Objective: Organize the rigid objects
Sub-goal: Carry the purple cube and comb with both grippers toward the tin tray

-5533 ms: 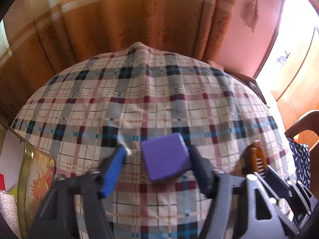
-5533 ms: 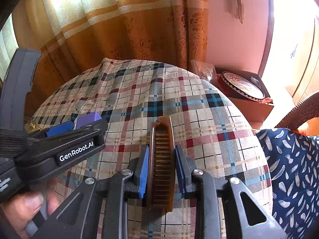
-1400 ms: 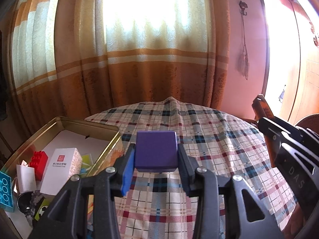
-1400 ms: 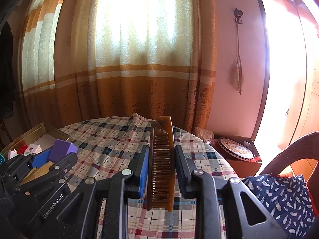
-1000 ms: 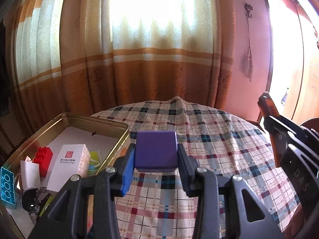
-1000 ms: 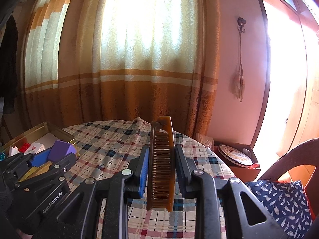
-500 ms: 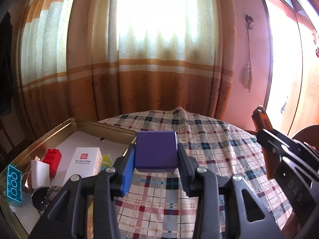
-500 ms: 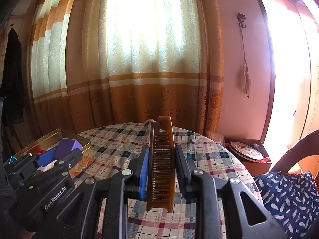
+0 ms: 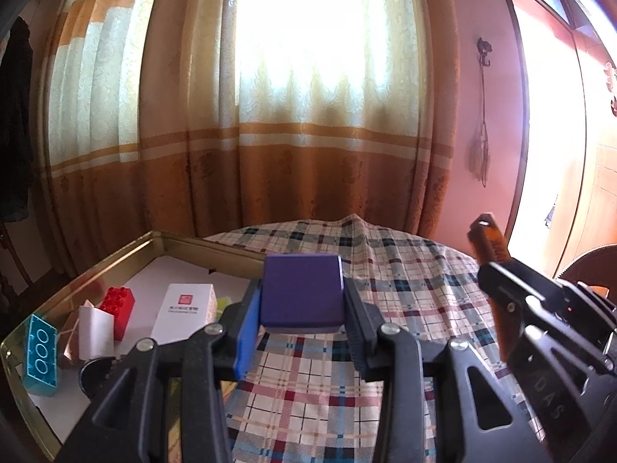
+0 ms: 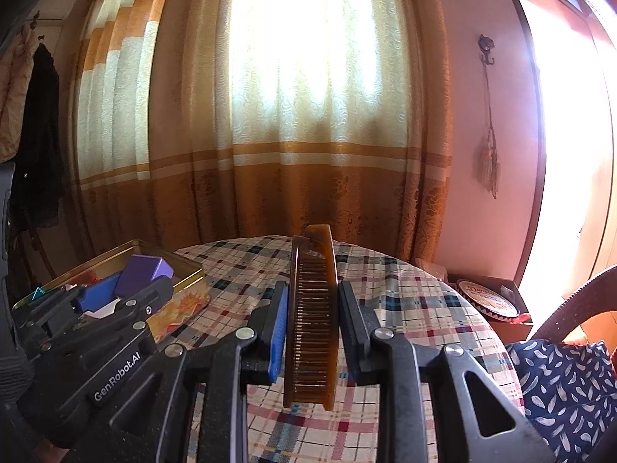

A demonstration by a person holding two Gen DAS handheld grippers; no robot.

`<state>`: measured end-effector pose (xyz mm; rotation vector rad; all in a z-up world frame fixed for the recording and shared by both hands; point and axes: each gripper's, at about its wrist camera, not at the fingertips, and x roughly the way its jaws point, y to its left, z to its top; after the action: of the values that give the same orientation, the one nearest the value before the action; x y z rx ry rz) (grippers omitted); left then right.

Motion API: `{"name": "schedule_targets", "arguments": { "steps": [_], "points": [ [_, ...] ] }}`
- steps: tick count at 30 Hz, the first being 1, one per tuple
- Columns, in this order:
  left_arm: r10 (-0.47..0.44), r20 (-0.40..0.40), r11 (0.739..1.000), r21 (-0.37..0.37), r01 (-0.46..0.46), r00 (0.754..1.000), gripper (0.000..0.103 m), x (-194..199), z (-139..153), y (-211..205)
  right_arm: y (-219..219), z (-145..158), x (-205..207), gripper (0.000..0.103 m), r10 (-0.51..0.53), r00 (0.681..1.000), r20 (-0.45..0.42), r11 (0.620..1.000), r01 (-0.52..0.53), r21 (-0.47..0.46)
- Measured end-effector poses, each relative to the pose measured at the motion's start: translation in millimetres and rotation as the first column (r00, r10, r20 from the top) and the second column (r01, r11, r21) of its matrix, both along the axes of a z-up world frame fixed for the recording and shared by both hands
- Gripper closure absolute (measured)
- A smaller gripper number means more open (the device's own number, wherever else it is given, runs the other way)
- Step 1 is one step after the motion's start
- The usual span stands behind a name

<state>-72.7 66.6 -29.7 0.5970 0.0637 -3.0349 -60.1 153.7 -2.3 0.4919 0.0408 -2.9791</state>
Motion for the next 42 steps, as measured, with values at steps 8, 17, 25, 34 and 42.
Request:
{"name": "schedule_targets", "arguments": {
  "steps": [8,17,25,34,42],
  "points": [
    [0.003,-0.04,1.0,-0.03,-0.004,0.999,0.064,15.7,3.6,-1.7,-12.3,-1.0,7.7,0.075,0.033,0.999,-0.006,0.999,-0.033,0.022],
    [0.008,-0.065,0.999,-0.042,-0.01,0.998,0.064,27.2,5.1,-6.7,-11.5,-1.7,8.7,0.075,0.032,0.999,-0.012,0.999,-0.032,0.008],
    [0.015,-0.067,1.0,-0.025,-0.017,0.998,0.064,32.2,5.3,-16.1,-12.3,-1.0,8.5,0.075,0.034,0.999,-0.019,0.999,-0.034,0.016],
    [0.026,-0.062,0.999,-0.022,-0.027,0.998,0.064,38.6,4.2,-26.0,-23.1,1.7,15.2,0.075,0.055,0.998,-0.036,0.997,-0.053,0.049],
    [0.03,-0.056,0.999,-0.023,-0.032,0.998,0.064,44.5,4.6,-32.9,-39.4,1.1,23.3,0.075,0.097,0.994,-0.041,0.994,-0.094,0.064]
  ]
}}
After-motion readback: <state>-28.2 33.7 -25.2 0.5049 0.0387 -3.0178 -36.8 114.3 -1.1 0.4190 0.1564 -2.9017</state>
